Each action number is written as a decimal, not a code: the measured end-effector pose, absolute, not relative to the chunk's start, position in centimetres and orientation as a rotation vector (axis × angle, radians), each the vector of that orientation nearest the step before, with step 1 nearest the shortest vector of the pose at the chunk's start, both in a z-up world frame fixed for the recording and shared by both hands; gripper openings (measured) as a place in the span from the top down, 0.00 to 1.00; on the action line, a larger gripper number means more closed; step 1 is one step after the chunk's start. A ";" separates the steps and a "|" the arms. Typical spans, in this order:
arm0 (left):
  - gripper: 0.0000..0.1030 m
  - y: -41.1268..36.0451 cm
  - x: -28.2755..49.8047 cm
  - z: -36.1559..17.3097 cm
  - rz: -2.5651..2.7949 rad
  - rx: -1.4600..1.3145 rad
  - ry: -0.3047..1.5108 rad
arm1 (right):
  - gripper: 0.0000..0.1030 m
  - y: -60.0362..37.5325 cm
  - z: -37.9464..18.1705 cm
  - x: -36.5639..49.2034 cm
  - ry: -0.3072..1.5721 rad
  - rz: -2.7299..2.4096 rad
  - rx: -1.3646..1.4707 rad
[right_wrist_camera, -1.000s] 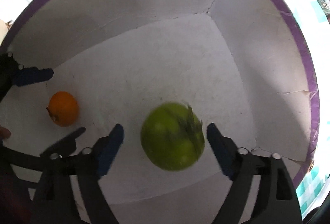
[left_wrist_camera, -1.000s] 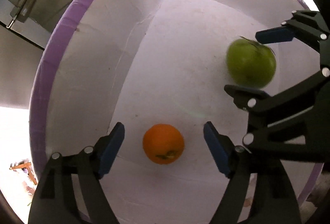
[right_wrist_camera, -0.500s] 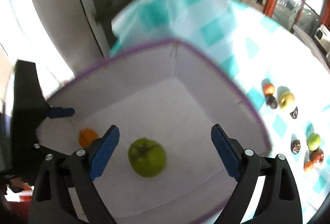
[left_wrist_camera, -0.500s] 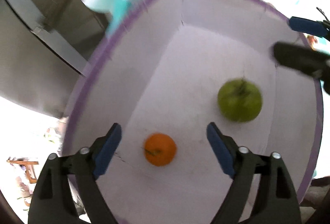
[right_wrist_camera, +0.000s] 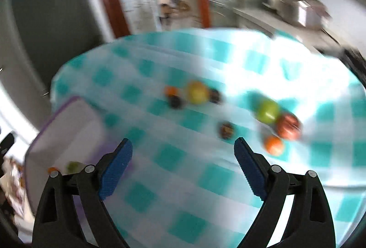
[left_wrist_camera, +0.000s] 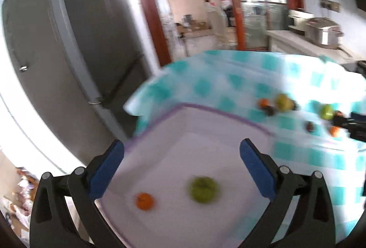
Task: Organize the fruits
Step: 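Move both tools back to the fruits and grasp a tangerine with the right tool, then grasp the dark brown plum with the left tool while the right holds the tangerine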
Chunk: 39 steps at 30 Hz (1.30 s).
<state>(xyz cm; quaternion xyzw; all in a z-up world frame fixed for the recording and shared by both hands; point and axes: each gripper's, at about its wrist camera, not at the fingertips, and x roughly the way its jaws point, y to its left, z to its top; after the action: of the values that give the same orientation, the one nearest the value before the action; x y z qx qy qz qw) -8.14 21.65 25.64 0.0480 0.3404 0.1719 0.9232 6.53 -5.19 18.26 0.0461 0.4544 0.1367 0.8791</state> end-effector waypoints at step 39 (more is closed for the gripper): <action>0.02 1.8 16.0 2.9 -0.161 0.100 1.022 | 0.60 -16.6 1.9 11.0 1.119 -0.086 0.142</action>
<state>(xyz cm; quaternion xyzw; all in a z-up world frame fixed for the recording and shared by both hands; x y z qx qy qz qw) 15.99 1.80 2.90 0.0476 0.4882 -0.0771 0.8680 11.05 -16.60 1.89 0.0674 0.5302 -0.0408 0.8442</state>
